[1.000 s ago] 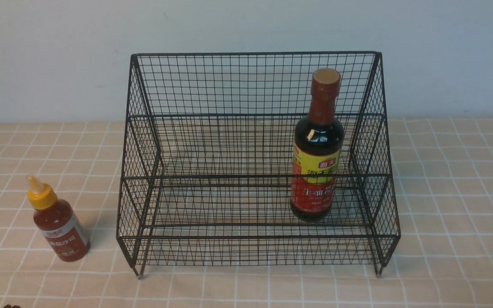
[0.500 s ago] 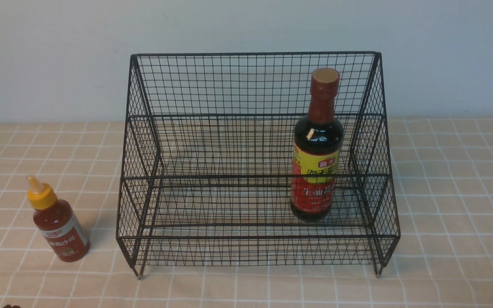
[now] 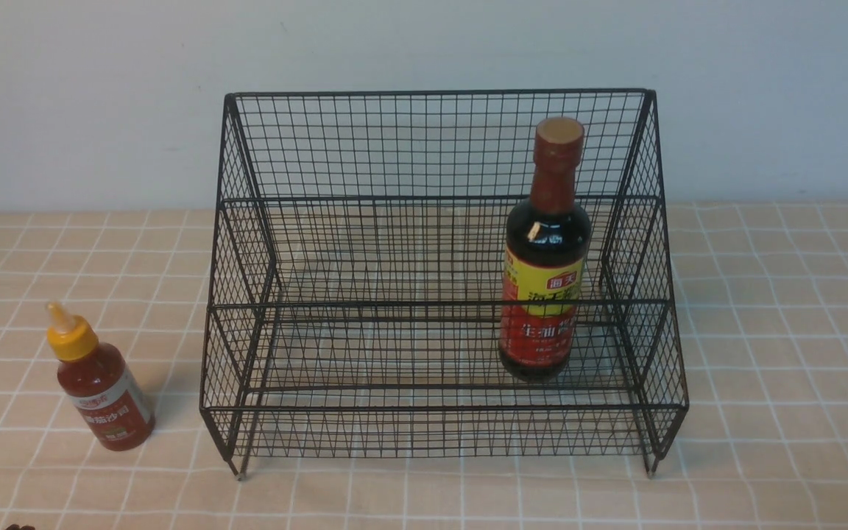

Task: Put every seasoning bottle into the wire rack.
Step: Use the left arm to grab the condiment bottle closest to it

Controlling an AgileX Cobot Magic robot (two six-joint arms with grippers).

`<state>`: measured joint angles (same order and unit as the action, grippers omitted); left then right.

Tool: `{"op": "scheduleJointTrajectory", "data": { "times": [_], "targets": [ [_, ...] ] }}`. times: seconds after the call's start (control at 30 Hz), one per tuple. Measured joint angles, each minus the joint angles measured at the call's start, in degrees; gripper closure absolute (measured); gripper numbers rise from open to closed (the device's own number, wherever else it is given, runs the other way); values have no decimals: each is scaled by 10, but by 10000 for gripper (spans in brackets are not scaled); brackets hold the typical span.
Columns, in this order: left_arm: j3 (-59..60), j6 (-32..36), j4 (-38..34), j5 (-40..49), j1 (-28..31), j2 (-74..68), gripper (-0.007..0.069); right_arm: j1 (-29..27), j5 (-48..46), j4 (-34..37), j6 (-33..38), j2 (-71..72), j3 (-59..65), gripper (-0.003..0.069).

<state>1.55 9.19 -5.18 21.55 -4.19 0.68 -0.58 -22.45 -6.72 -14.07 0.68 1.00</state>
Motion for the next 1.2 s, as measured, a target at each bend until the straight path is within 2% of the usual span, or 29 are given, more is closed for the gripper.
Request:
{"op": "scheduleJointTrajectory", "data": {
  "times": [0.23, 0.3, 0.47, 0.63, 0.67, 0.77, 0.87, 0.97, 1.0, 1.07, 1.2],
  "targets": [
    [1, -2, 8, -15, 0, 0, 631, 0, 0, 0, -14, 0, 0, 672],
    [1, -14, -12, -46, 0, 0, 631, 0, 0, 0, -14, 0, 0, 672],
    [1, -52, -117, -163, 0, 0, 631, 0, 0, 0, -14, 0, 0, 672],
    [1, -55, -149, -245, 0, 0, 631, 0, 0, -1, -14, 0, 0, 672],
    [1, -55, -150, -288, 0, 0, 631, 0, 0, -1, -13, 0, 0, 672],
    [1, -55, -135, -348, 0, -5, 631, 0, 0, -1, -13, 0, 0, 672],
    [1, -55, -87, -419, 0, -44, 631, 0, 1, -1, -13, 0, 0, 672],
    [-11, -55, -18, -433, 0, -120, 620, 0, 1, -1, -13, 0, 0, 672],
    [-12, -55, -15, -433, 0, -126, 618, 0, 1, -1, -13, 0, 0, 672],
    [-39, -56, 15, -436, 0, -205, 578, 0, 1, -1, -13, 0, 0, 672],
    [-76, -56, 24, -465, 0, -328, 470, 0, 1, -1, -13, 0, 0, 672]
  ]
}}
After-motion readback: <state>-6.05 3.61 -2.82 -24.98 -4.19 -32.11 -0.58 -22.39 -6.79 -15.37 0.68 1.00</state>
